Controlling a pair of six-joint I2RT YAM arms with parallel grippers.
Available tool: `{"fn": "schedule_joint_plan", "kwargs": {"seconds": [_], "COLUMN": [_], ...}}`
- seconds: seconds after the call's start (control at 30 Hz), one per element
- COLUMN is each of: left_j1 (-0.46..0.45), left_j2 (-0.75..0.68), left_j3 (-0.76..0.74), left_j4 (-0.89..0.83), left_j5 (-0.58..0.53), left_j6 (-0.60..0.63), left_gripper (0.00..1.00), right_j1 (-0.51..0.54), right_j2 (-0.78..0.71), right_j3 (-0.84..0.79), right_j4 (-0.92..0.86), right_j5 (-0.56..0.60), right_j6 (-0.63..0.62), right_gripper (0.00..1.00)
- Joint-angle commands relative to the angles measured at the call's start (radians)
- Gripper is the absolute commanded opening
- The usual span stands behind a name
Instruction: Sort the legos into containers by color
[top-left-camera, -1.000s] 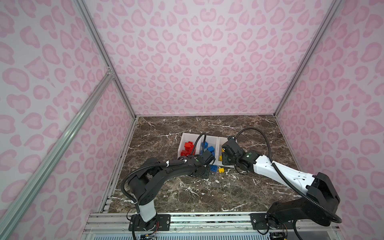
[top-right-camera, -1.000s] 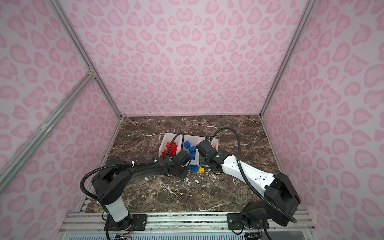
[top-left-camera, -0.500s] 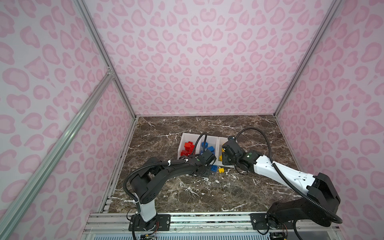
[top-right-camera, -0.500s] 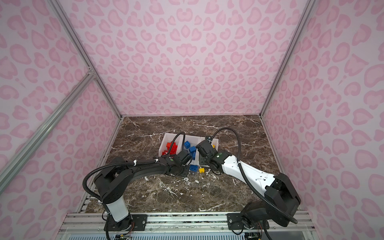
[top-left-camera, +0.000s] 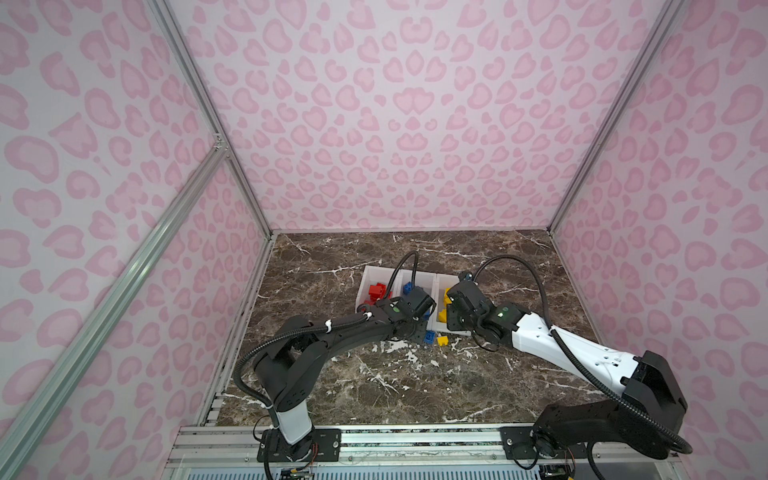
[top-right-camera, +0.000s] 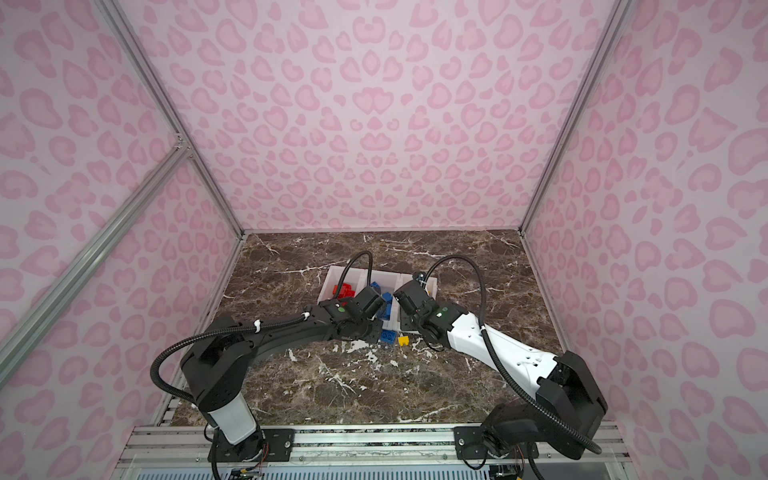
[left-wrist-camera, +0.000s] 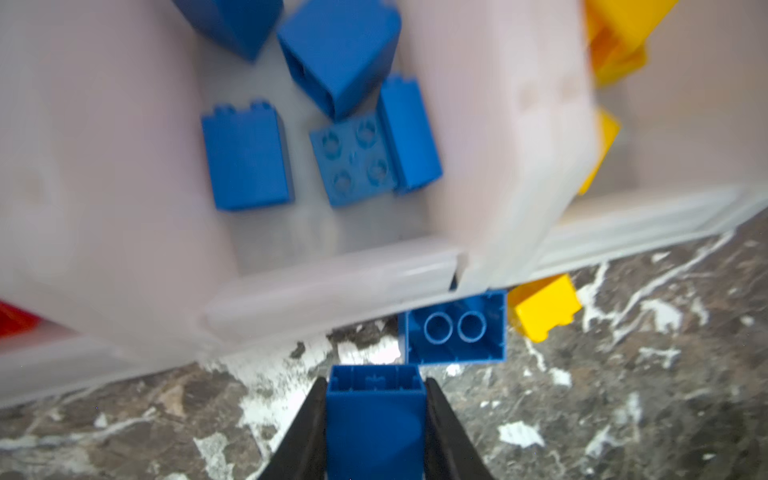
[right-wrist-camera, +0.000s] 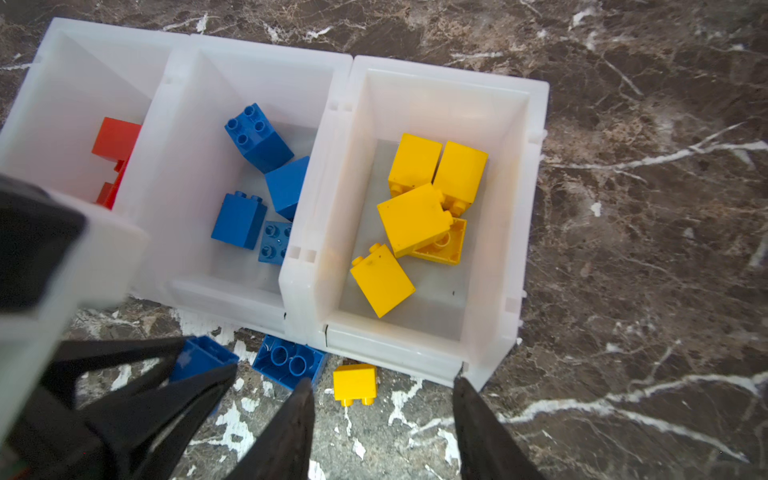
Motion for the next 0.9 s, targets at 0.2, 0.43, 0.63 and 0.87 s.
{"fn": "schedule_joint_plan", "kwargs": {"seconds": [0.2,0.43,0.63,0.87], "left_j1": [0.104,0.128,0.128,0.130], "left_j2": [0.111,0.133,0.110,0.081], "left_j3": [0.231,0.264,0.240,0.207], "left_j4": [-0.063,-0.072,-0.061,-0.048], "left_j5": [-0.009,-0.015,-0.028,-0.029], "left_j6": [0.110,0.114,0.114,0.111], "left_gripper": [0.30,0.51,0.60,0.61], "right_j1": [0.003,0.002,0.005,0.009], "right_j2": [-0.044,-0.061,-0.060,-0.053], "right_j3": [-0.029,-0.034,-0.035,-0.038], "right_j4": [-0.035,-0.049,-0.045,-0.036], "right_j5": [0.017,0.020,0.018,0.020], "right_j6": [0.018,0.021,0.024,0.026], "right_gripper": [0.54,0.57,0.58,0.58]}}
